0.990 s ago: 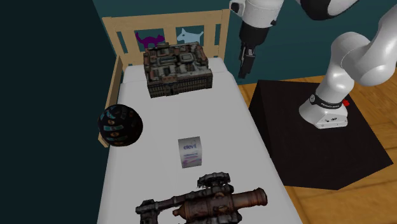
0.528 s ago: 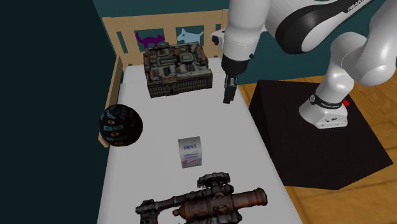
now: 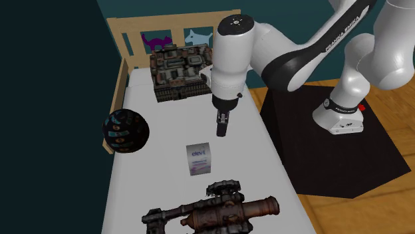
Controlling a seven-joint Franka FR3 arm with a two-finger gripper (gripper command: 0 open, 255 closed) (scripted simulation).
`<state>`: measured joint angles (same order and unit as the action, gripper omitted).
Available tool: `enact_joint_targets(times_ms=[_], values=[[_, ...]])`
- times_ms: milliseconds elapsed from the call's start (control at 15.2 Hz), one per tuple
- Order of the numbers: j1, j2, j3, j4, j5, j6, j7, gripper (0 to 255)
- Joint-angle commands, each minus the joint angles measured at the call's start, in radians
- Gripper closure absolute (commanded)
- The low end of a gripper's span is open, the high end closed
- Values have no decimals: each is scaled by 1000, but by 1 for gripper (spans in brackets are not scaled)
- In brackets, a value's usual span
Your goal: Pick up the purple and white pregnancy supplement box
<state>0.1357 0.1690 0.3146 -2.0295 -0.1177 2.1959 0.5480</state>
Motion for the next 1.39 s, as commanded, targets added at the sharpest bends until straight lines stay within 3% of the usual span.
enact_joint_targets(times_ms=[0,396,990,1056,1320], values=[[16,71,4,51,-20,12,25,0],[76,279,0,226,-72,25,81,0],[87,338,-15,207,-97,101,98,0],[87,340,-15,211,-97,99,97,255],[87,340,-15,211,-97,99,97,255]])
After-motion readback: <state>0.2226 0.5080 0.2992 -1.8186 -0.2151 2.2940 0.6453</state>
